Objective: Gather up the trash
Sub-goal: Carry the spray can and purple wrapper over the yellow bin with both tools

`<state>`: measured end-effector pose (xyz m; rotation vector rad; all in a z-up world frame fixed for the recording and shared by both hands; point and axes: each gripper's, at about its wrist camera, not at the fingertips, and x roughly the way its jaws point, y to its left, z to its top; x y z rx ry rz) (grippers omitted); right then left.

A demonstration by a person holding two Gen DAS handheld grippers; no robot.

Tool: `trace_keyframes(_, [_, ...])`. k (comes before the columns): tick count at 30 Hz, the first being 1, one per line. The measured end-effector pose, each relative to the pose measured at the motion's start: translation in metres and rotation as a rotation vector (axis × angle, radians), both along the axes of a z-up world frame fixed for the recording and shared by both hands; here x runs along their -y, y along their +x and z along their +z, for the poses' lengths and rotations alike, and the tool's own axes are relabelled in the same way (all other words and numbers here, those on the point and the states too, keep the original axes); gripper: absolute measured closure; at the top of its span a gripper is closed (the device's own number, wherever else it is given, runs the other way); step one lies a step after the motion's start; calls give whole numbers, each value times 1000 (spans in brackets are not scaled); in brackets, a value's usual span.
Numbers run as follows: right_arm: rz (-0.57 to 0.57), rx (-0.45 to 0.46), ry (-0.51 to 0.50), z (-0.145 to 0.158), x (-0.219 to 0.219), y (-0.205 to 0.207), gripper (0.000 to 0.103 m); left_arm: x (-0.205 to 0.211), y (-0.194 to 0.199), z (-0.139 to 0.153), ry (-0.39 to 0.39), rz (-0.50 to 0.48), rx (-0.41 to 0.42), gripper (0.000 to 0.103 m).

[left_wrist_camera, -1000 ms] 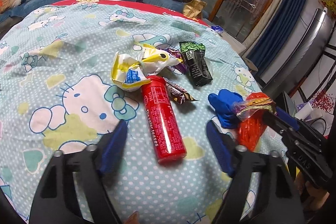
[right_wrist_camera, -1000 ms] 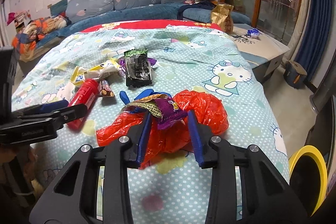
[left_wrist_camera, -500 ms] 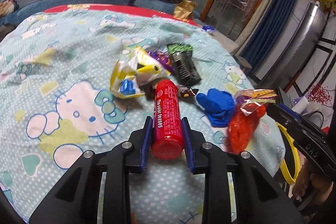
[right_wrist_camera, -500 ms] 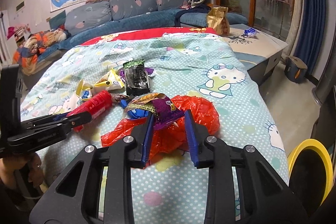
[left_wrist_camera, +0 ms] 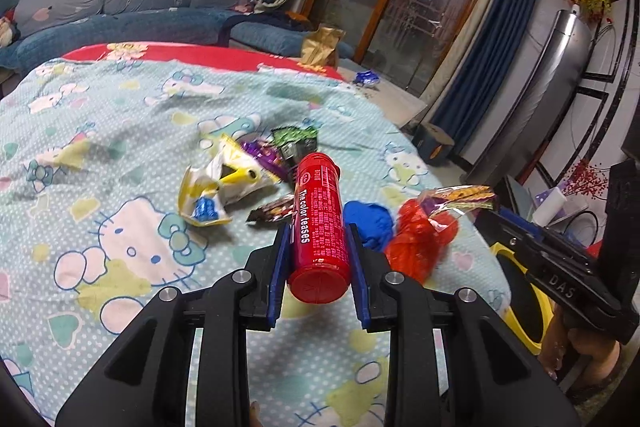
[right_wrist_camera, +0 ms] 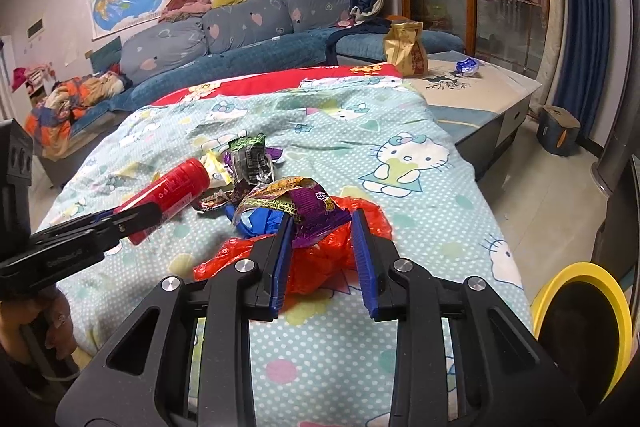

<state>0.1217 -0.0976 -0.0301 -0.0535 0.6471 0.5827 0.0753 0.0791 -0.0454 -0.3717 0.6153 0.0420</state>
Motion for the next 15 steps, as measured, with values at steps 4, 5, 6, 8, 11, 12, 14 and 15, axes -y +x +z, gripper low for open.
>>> trace_keyframes(4, [-8, 6, 6, 3, 5, -1, 80, 8, -1, 8, 6, -22, 18, 77])
trace_keyframes(5, [-11, 7, 8, 4, 7, -1, 80, 11, -1, 9, 9, -28, 21, 77])
trace_keyframes(6, [-15, 8, 9, 5, 9, -1, 80, 14, 0, 11, 13, -36, 25, 77])
trace_keyframes(8, [-22, 10, 12, 6, 13, -2, 80, 19, 2, 14, 14, -50, 30, 77])
trace_keyframes(11, [-37, 15, 19, 9, 21, -2, 80, 27, 4, 17, 23, -75, 40, 77])
trace_keyframes(12, [-43, 17, 22, 10, 24, -2, 80, 30, 5, 19, 27, -87, 43, 77])
trace_keyframes(14, [-55, 18, 25, 12, 30, -1, 80, 36, 7, 20, 32, -102, 46, 77])
trace_keyframes(15, [-61, 19, 28, 12, 32, -1, 80, 40, 8, 21, 35, -111, 48, 77])
